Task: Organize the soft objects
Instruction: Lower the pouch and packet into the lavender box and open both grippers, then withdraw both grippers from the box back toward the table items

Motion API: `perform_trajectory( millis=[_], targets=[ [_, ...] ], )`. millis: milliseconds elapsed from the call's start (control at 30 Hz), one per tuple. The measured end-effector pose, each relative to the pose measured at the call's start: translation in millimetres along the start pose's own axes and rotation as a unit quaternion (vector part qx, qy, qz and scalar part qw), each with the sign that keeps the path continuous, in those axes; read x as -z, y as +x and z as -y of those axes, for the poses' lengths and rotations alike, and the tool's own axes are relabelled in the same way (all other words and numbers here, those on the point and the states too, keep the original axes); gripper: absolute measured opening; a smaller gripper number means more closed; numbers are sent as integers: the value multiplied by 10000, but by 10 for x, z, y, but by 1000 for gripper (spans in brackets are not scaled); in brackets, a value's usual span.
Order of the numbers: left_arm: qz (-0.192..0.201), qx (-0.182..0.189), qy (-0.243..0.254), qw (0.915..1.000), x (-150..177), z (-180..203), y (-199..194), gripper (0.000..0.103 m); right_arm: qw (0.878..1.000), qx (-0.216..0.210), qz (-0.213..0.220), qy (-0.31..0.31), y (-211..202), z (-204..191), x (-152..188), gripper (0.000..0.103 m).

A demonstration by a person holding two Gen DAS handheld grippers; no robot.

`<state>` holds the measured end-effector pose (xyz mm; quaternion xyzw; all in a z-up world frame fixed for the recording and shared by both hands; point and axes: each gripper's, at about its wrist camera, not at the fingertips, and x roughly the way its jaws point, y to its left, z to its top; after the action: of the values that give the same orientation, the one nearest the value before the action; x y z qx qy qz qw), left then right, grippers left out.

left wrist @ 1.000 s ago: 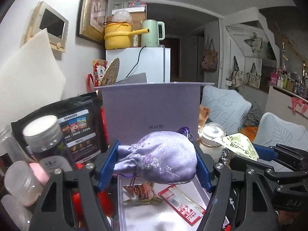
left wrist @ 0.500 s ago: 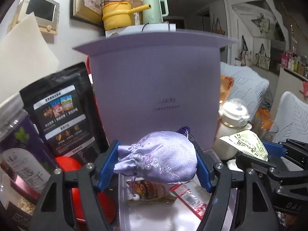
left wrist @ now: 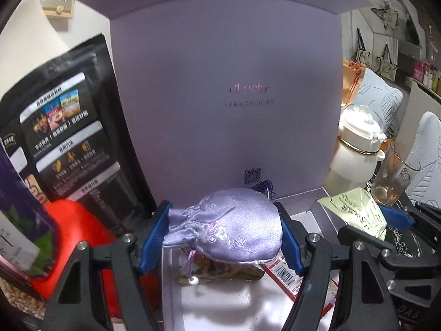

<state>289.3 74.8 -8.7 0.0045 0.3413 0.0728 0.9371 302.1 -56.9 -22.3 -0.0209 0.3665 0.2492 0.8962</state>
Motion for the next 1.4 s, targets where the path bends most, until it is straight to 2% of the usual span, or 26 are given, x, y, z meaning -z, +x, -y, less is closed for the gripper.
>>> perform_trajectory(
  millis=[500,600,700,800,867,1167,1300,1400],
  targets=[
    [-695,-151,7,9975,68,103,516,72,9986,34,-527,43,366,60,124,51],
    [-827,-13,-42,9966,65,86,622,73,9979,6,-642,-10,429,58,148,52],
    [-1130,200,-267,9930,38,24,758,73,9972,23,-733,-126,475,29,167,52],
    [-1089,232,-404,9930,-9,-29,773,74,9970,33,-752,-184,486,4,156,56],
    [-1050,162,-364,9937,-32,-38,771,74,9971,-4,-720,-229,467,-18,150,65],
    [-1060,148,-433,9933,4,-201,672,77,9980,173,-540,-275,289,6,136,65],
    [-952,184,-439,9943,-6,-204,591,83,9984,184,-467,-258,204,11,118,65],
    [-819,94,-352,9960,-54,-170,500,93,9986,217,-437,-227,171,-3,76,65]
  ],
)
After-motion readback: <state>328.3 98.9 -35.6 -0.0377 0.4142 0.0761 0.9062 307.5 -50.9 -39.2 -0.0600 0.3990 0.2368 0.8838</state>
